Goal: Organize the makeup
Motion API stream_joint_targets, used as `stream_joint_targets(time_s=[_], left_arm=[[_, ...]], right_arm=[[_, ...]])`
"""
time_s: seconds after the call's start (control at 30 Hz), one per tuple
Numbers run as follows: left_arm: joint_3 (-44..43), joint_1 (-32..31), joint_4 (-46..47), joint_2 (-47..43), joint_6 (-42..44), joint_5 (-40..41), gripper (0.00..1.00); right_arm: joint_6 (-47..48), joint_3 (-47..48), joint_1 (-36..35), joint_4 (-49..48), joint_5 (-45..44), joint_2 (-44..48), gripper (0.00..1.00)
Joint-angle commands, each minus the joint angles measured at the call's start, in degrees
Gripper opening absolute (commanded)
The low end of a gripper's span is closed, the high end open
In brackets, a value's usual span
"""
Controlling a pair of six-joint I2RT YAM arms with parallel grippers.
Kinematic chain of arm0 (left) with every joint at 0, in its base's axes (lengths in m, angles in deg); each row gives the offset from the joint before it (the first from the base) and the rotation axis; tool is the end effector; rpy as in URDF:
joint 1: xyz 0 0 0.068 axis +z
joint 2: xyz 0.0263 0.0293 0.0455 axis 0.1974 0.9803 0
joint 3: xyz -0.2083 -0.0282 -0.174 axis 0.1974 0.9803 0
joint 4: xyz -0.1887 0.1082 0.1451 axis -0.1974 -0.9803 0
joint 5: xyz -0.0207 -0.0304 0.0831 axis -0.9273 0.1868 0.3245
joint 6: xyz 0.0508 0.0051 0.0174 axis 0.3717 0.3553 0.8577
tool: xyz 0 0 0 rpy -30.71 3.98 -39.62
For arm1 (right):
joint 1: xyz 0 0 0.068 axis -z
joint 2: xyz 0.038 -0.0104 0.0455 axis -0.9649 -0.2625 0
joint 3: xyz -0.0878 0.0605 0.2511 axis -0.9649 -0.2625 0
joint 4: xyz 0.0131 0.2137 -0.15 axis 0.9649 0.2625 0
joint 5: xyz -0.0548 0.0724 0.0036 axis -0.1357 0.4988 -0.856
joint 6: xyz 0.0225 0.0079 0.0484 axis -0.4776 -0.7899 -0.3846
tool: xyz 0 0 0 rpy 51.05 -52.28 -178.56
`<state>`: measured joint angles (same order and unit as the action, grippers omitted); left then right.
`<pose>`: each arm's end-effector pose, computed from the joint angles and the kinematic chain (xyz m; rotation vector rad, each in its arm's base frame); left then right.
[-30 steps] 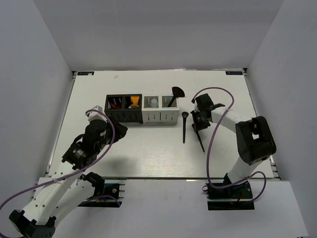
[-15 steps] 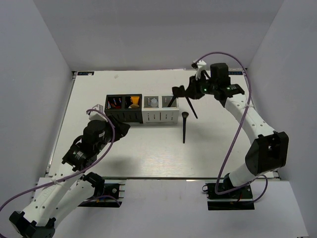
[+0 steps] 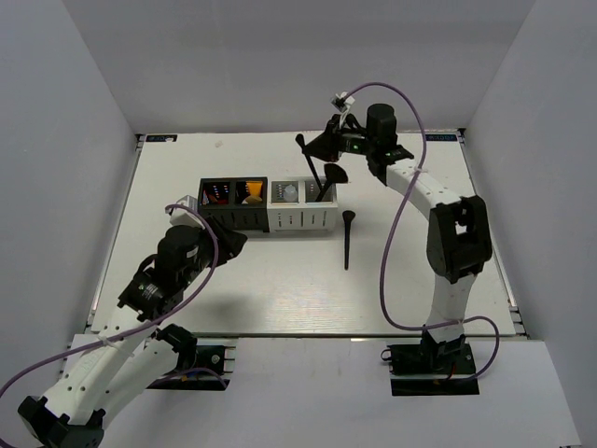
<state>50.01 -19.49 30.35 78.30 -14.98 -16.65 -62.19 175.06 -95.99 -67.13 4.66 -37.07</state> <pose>0.1301 -0.0717 0.2953 -0.3762 2.0732 -0.6874 0.4152 0.1888 0.3283 -0.8036 1.5639 1.0681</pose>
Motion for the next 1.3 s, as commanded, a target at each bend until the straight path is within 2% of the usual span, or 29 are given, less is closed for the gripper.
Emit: stream_joint_targets(time_s=[0.0, 0.17, 0.33, 0.5, 0.6, 0.63, 0.7, 0.73, 0.8, 0.97, 1.03, 1.13, 1.17, 1.2, 1.23, 1.27], left_arm=[[-0.3, -0.2, 0.8, 0.2, 0.1, -0.9, 0.6], [-1.5, -0.2, 0.6, 1.5, -0.1, -1.1, 0.6], [-1.9, -0.2, 1.6, 2.7, -0.4, -1.5, 0.6], [-1.6, -0.2, 5.5, 3.8, 1.3, -2.6, 0.6], [-3.3, -0.2, 7.5, 6.4, 4.2, -4.4, 0.61], [-4.1, -0.2, 7.7, 8.6, 4.9, -5.5, 0.62], [-6.7, -0.7, 8.1, 10.9, 7.7, -6.7, 0.64], [-7.9, -0.7, 9.1, 13.1, 8.5, -8.2, 0.64], [-8.6, -0.7, 10.5, 15.3, 10.0, -10.6, 0.65], [-9.7, -0.7, 17.4, 21.7, 11.1, -16.2, 0.66], [-9.8, -1.2, 20.3, 24.0, 11.2, -17.3, 0.66], [-10.5, -2.3, 22.6, 26.1, 11.9, -18.8, 0.63], [-10.4, -2.3, 23.0, 27.2, 12.1, -19.2, 0.62], [-10.4, -2.3, 23.9, 27.6, 12.2, -19.2, 0.61], [-10.0, -3.0, 24.5, 28.0, 12.5, -19.3, 0.57], [-9.7, -3.1, 25.1, 28.2, 12.5, -19.3, 0.55]], right_arm=[[-4.5, 3.5, -0.1, -14.7, 3.7, -2.0, 0.0], [-6.4, -1.7, 0.2, -23.5, 4.3, -3.8, 0.0], [-3.0, -12.5, 0.4, -26.1, 5.6, 0.5, 0.0], [1.0, -18.5, 0.6, -27.0, 7.0, 2.5, 0.0], [1.7, -19.2, 0.9, -26.9, 6.9, 2.5, 0.16], [1.9, -19.3, 1.2, -26.9, 7.0, 2.8, 0.26], [2.9, -19.7, 1.4, -26.5, 7.5, 3.9, 0.35], [3.6, -19.8, 1.4, -26.3, 7.9, 4.3, 0.43], [5.1, -19.9, 1.8, -25.5, 8.5, 6.1, 0.49], [5.8, -19.0, 2.7, -23.6, 9.7, 10.2, 0.52], [5.8, -19.1, 3.0, -22.2, 9.3, 12.1, 0.49], [8.9, -18.9, 4.1, -14.2, 2.6, 17.2, 0.34], [11.2, -18.6, 4.2, -10.1, -0.7, 19.7, 0.2], [12.3, -18.1, 4.4, -6.2, -7.0, 20.6, 0.1], [12.0, -18.3, 4.4, 0.9, -10.4, 21.6, 0.02], [11.0, -18.5, 4.5, 4.5, -16.6, 22.7, 0.0]])
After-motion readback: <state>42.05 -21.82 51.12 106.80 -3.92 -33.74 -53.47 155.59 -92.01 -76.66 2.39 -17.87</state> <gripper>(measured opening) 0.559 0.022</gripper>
